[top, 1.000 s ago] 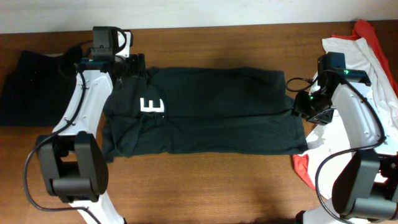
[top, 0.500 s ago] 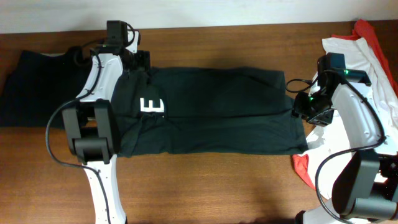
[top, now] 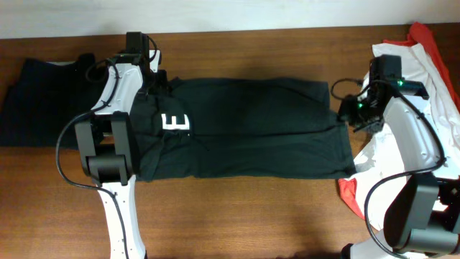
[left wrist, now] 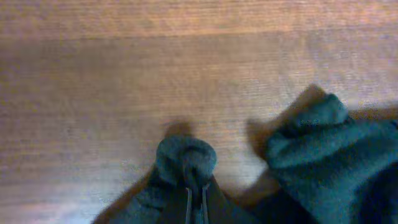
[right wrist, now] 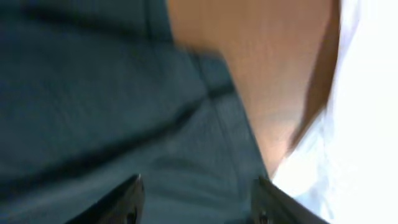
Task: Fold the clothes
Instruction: 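Grasp the folded shirt's top corners with both grippers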
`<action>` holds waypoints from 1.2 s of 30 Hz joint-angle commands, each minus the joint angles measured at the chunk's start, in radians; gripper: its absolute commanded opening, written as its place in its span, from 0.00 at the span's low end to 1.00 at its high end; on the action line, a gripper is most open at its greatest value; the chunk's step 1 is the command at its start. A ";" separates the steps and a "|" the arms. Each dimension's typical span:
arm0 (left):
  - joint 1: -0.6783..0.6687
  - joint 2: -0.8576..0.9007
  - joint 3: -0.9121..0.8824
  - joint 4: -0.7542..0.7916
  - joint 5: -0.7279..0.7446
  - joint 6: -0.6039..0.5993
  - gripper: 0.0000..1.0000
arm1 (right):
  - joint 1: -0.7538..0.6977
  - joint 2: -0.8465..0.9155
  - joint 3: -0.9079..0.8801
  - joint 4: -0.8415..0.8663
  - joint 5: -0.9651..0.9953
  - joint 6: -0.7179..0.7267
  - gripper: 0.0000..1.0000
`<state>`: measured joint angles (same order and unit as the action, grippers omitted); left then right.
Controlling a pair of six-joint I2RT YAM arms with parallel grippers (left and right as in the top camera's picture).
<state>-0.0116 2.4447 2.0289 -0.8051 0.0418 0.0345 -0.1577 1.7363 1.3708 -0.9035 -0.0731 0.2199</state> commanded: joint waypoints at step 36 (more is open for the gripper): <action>0.018 -0.069 0.088 -0.301 0.040 -0.019 0.01 | 0.071 0.436 0.006 0.784 -0.026 -0.002 0.04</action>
<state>-0.0032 2.4214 2.1002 -1.1049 0.0723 0.0261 -0.0814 2.1834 1.3785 -0.0822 -0.1062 0.2127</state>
